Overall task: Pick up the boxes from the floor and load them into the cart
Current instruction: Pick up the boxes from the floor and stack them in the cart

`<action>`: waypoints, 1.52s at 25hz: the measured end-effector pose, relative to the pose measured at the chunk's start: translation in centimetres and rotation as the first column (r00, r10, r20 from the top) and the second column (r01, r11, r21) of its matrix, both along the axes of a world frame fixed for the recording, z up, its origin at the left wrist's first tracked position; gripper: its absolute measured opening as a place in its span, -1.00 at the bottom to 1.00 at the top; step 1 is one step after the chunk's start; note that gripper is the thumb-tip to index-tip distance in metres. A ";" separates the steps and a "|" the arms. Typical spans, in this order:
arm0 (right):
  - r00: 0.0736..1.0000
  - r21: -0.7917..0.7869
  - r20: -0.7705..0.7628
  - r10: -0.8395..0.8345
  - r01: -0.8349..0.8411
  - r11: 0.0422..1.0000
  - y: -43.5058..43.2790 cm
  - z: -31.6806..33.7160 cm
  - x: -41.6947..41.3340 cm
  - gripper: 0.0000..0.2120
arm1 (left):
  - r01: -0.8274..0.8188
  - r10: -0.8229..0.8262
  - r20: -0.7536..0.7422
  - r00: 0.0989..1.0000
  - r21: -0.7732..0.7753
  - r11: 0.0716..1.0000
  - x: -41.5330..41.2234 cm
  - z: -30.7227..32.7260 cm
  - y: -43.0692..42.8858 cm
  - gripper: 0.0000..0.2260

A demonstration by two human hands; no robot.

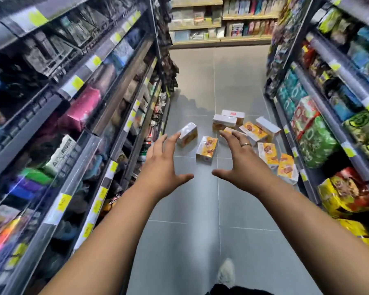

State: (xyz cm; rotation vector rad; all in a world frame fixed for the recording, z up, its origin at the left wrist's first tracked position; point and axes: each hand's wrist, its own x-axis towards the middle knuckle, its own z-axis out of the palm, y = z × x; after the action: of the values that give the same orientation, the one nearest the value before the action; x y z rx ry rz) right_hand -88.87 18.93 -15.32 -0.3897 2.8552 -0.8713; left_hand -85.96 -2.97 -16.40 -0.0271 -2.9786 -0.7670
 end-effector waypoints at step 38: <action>0.864 0.367 0.428 0.266 -0.435 0.822 -11.7 -39.5 -86.1 0.00 | -0.309 0.278 0.512 0.813 -0.026 0.951 -79.4 -39.5 -9.3 0.01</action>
State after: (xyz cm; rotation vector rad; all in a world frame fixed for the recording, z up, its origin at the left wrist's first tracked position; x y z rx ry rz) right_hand -175.01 7.21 -54.79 -0.6057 2.4154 -0.1639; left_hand -165.40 -12.25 -55.89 0.7426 -3.3050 -0.9400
